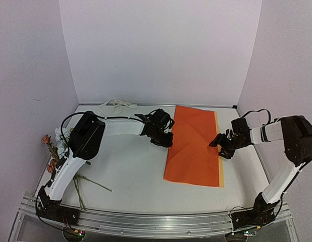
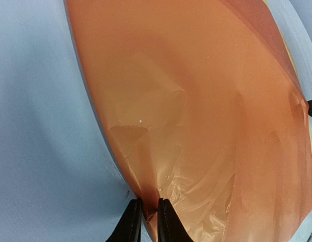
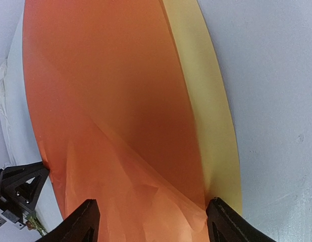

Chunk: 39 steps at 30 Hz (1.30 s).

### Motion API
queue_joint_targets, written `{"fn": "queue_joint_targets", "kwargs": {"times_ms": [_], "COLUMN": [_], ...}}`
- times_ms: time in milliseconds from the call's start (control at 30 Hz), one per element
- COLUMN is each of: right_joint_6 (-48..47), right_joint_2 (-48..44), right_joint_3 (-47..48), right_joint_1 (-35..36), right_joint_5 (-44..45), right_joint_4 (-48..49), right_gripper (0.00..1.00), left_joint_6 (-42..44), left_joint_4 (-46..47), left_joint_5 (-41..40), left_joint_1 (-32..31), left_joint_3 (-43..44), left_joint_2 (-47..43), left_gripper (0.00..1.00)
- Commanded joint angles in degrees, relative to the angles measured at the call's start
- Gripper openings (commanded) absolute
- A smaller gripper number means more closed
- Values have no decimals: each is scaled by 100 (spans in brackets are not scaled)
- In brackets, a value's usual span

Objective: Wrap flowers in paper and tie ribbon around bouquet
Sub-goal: Pick up the folded wrapping paper from the center of the board.

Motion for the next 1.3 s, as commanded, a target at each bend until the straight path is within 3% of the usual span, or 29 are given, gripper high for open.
{"fn": "queue_joint_targets", "kwargs": {"times_ms": [0, 267, 633, 867, 1067, 1267], "right_joint_6": [365, 841, 726, 502, -528, -1744], "right_joint_2": [-139, -228, -615, -799, -1385, -1739], "right_joint_3": [35, -5, -82, 198, 1217, 2929], "right_joint_1": [16, 11, 15, 19, 18, 293], "right_joint_5": [-227, -501, -448, -466, 113, 914], "right_joint_4": [151, 621, 626, 246, -2079, -4764], "right_gripper": [71, 52, 33, 0, 0, 0], "left_joint_6": [69, 69, 78, 29, -324, -1166], "left_joint_4": [-600, -622, -638, -605, -447, 23], "left_joint_5": [-73, -73, -81, -38, 58, 218], "left_joint_1": [70, 75, 97, 97, 115, 464], "left_joint_3": [-140, -129, -178, -259, -530, -1323], "left_joint_2": [-26, -13, -50, -191, -793, -1764], "left_gripper": [15, 15, 15, 17, 27, 34]}}
